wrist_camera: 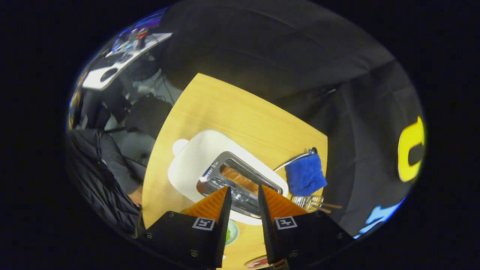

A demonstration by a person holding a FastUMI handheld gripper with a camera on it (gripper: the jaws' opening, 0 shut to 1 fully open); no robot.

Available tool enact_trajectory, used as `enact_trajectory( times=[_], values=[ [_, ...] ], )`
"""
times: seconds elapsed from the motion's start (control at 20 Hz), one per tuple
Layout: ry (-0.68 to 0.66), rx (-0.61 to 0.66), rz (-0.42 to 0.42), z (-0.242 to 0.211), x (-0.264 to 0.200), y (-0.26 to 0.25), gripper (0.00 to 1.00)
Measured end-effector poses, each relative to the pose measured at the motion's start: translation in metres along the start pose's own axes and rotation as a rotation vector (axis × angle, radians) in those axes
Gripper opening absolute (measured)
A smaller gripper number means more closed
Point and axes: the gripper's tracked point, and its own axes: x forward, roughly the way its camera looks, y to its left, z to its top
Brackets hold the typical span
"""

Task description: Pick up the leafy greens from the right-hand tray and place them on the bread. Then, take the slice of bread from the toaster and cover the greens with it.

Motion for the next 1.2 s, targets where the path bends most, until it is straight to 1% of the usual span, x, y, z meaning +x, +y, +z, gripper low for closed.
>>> enact_trajectory(
  times=[0.05, 0.15, 0.2, 0.25, 0.35, 0.5, 0.7, 0.8, 0.85, 0.9, 0.95, 1.2],
  values=[
    [0.002, -0.077, 0.024, 0.001, 0.0, 0.0, 0.44],
    [-0.011, -0.169, 0.087, -0.001, 0.009, -0.003, 0.44],
    [-0.019, -0.195, 0.084, -0.003, 0.012, -0.009, 0.44],
    [-0.056, -0.211, 0.075, 0.003, 0.012, -0.017, 0.44],
    [-0.051, -0.181, 0.099, 0.002, 0.015, -0.021, 0.44],
    [0.006, -0.239, 0.117, -0.011, 0.027, -0.023, 0.44],
    [0.013, -0.252, 0.156, -0.01, 0.033, -0.021, 0.44],
    [0.007, -0.265, 0.148, -0.006, 0.034, -0.022, 0.44],
    [0.016, -0.277, 0.163, -0.008, 0.034, -0.02, 0.44],
    [0.016, -0.282, 0.157, -0.006, 0.033, -0.021, 0.44],
    [0.017, -0.281, 0.161, -0.006, 0.034, -0.022, 0.4],
    [0.009, -0.274, 0.163, -0.003, 0.033, -0.024, 0.4]
  ],
)
